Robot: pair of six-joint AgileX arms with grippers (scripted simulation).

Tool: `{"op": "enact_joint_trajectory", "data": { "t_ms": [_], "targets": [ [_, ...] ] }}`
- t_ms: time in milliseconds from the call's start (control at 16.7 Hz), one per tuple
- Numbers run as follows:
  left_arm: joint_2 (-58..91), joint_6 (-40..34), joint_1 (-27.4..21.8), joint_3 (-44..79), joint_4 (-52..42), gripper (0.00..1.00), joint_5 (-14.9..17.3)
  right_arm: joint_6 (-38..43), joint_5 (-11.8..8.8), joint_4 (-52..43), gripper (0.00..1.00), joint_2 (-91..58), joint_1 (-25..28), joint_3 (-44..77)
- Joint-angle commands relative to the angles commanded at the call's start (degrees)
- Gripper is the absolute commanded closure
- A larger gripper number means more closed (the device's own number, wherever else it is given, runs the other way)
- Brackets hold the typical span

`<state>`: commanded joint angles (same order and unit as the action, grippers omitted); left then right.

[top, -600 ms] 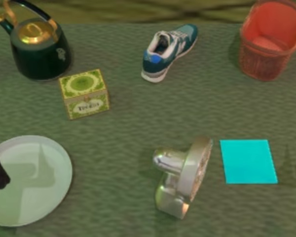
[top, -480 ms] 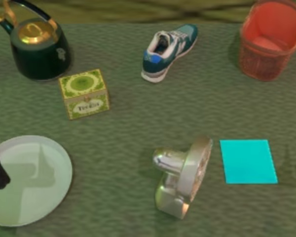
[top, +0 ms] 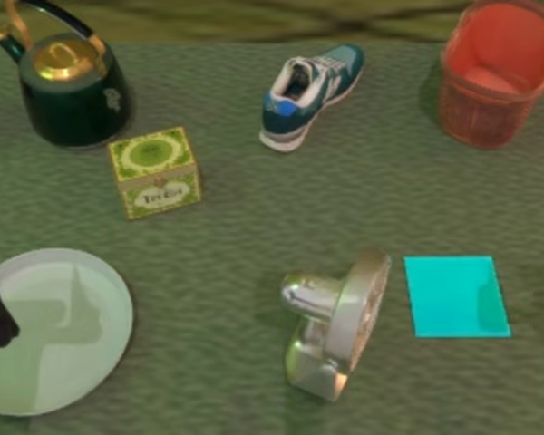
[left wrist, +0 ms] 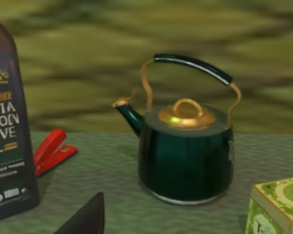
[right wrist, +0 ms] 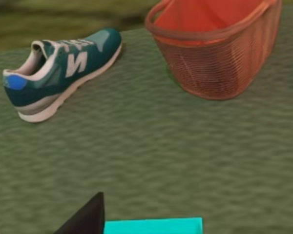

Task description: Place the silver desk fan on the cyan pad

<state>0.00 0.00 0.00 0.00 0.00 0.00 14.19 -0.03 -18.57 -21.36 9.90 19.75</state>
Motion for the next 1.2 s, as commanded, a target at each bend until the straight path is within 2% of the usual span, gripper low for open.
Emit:
{"op": "enact_joint_trajectory", "data": {
  "t_ms": [720,960,1200],
  "targets": [
    [0.0,0.0,0.0,0.0,0.0,0.00,0.0,39.9,-0.1,-44.2,0.00,-66.4,25.5,61.7],
    [0.0,0.0,0.0,0.0,0.0,0.00,0.0,49.3,0.0,-55.7,0.00,-81.8,31.4,74.7],
    [0.0,0.0,0.0,0.0,0.0,0.00,0.0,54.0,0.1,-61.5,0.00,-88.8,34.2,80.9]
  ]
}}
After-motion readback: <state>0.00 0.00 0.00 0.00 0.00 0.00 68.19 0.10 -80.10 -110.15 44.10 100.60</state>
